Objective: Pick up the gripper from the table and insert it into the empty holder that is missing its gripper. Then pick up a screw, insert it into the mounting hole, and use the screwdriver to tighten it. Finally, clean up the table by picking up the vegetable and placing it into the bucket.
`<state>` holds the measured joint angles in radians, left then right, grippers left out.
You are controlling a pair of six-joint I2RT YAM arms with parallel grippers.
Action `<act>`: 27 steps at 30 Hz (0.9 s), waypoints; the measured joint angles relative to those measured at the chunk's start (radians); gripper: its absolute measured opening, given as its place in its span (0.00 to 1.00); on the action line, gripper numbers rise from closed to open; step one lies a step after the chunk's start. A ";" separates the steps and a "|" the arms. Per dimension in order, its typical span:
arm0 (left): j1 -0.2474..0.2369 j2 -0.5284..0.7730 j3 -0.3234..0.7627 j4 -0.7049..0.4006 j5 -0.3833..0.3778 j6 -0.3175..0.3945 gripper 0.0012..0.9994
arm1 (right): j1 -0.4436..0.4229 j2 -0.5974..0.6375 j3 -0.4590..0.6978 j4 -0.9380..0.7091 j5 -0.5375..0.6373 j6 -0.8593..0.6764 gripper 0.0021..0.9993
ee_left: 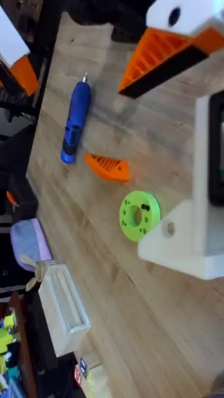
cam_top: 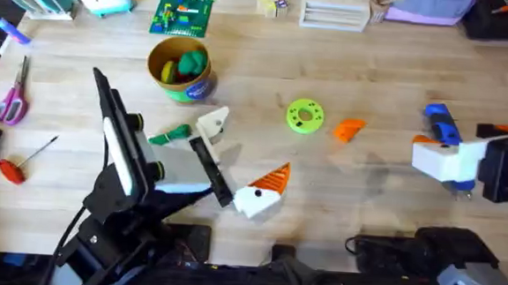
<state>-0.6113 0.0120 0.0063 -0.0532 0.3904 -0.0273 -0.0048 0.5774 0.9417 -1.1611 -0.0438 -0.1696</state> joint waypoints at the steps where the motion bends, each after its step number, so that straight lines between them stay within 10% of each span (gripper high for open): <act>1: 0.000 0.000 0.000 0.000 0.005 0.000 0.99 | 0.000 0.000 0.000 0.011 -0.026 -0.001 0.99; 14: 0.000 0.000 0.000 0.000 0.011 0.000 0.99 | 0.000 0.020 0.000 0.049 -0.221 -0.074 0.99; 27: 0.000 0.000 0.000 0.000 0.013 0.000 0.99 | 0.002 0.404 0.000 0.144 -0.272 -0.149 1.00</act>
<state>-0.6113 0.0120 0.0063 -0.0528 0.4030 -0.0273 -0.0030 0.9810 0.9417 -1.0176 -0.3154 -0.3190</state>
